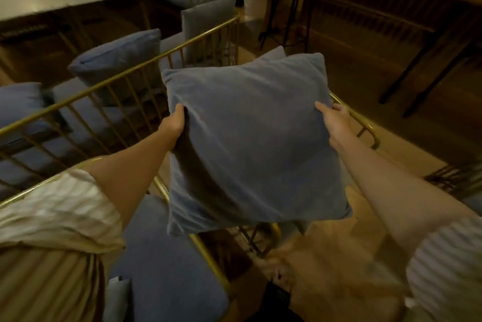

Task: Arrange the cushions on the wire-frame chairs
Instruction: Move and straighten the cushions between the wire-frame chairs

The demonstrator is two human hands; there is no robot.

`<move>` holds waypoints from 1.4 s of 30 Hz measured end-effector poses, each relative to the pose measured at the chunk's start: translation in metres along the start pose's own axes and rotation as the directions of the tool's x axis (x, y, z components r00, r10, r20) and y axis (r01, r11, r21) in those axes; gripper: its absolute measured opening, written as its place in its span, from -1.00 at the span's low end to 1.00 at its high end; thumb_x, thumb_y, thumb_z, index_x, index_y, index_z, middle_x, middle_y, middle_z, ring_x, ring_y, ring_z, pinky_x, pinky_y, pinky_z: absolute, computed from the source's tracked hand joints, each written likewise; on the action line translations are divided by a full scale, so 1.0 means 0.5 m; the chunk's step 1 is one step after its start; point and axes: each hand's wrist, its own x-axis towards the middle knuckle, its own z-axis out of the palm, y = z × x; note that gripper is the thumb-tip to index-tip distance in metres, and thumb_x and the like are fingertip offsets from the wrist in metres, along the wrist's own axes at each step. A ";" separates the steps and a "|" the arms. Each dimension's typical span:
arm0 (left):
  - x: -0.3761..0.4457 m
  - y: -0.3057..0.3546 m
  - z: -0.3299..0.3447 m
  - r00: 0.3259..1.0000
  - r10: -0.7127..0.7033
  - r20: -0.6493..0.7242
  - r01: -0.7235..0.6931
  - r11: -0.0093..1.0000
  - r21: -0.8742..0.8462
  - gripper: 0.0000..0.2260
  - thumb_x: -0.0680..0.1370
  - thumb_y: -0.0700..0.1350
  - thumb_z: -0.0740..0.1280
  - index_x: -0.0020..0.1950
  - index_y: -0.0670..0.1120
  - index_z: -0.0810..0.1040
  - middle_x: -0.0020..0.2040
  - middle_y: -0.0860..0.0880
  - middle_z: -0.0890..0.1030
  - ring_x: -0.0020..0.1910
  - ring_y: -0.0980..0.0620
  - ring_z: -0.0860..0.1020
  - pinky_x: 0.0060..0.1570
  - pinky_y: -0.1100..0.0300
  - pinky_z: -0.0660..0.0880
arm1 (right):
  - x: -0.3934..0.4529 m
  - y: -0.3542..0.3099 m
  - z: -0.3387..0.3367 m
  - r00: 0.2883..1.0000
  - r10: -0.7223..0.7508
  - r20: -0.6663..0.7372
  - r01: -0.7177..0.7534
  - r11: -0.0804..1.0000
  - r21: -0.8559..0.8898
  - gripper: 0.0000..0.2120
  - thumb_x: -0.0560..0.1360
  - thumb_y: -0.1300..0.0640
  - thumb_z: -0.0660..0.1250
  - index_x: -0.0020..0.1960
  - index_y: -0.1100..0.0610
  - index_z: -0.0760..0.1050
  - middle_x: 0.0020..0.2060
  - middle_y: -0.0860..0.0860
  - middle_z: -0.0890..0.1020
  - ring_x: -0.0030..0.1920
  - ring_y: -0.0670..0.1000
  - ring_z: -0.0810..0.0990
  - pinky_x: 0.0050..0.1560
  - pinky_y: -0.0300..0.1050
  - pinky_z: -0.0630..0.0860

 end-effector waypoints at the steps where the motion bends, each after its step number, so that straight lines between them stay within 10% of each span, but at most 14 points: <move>1: 0.012 0.007 0.049 1.000 -0.012 0.019 0.012 1.000 0.004 -0.21 0.53 0.40 0.01 0.54 -0.15 0.22 0.52 -0.21 0.30 0.44 -0.29 0.33 0.43 -0.16 0.28 | 0.041 0.008 -0.023 1.000 0.008 -0.010 -0.008 1.000 -0.027 -0.40 0.47 -0.07 0.48 0.39 0.09 0.36 0.23 0.06 0.54 0.08 0.07 0.54 0.13 0.03 0.52; 12: 0.135 0.027 0.454 0.993 -0.116 0.033 0.113 0.990 0.081 -0.26 0.56 0.37 -0.04 0.57 -0.10 0.15 0.55 -0.24 0.20 0.49 -0.30 0.23 0.47 -0.16 0.19 | 0.435 0.079 -0.171 0.999 0.048 -0.015 -0.051 0.966 -0.255 -0.42 0.52 -0.13 0.41 0.41 0.13 0.36 0.34 0.10 0.52 0.27 0.13 0.52 0.18 0.01 0.45; 18: 0.172 0.019 0.542 0.996 -0.086 -0.025 0.089 0.986 0.144 -0.30 0.47 0.38 0.23 0.35 -0.17 0.45 0.42 -0.25 0.43 0.36 -0.29 0.42 0.36 -0.11 0.37 | 0.521 0.126 -0.144 0.888 0.298 0.351 -0.175 0.923 -0.342 -0.20 0.45 -0.17 0.48 0.56 0.06 0.26 0.43 0.06 0.50 0.37 0.14 0.52 0.39 0.18 0.48; 23: 0.143 0.024 0.603 0.998 0.051 0.030 -0.056 0.981 0.188 -0.01 0.35 0.26 0.48 0.56 -0.16 0.08 0.54 -0.15 0.25 0.50 -0.21 0.27 0.46 -0.10 0.26 | 0.500 0.219 -0.065 0.845 0.302 0.441 0.106 0.713 -0.693 0.11 0.35 -0.31 0.50 0.65 0.02 -0.05 0.65 0.02 -0.07 0.64 0.18 -0.13 0.60 0.26 0.00; 34: 0.072 -0.063 0.509 0.960 0.214 0.179 -0.263 0.909 0.324 -0.04 0.41 0.05 0.52 0.59 -0.12 -0.03 0.59 -0.13 0.11 0.55 -0.17 0.13 0.48 -0.15 0.21 | 0.398 0.246 -0.084 0.913 0.125 0.388 0.253 0.571 -0.781 -0.06 0.49 -0.28 0.37 0.64 0.10 -0.02 0.65 0.12 -0.05 0.64 0.19 -0.11 0.59 0.26 0.00; 42: -0.030 -0.209 0.275 0.990 0.141 0.003 -0.131 0.915 0.381 -0.04 0.46 0.04 0.48 0.59 -0.16 -0.11 0.59 -0.20 0.08 0.53 -0.22 0.16 0.47 -0.03 0.21 | 0.147 0.247 -0.004 0.861 0.021 0.508 0.417 0.541 -0.730 0.03 0.45 -0.09 0.51 0.64 0.08 -0.11 0.63 0.07 0.09 0.63 0.17 0.01 0.51 0.28 0.14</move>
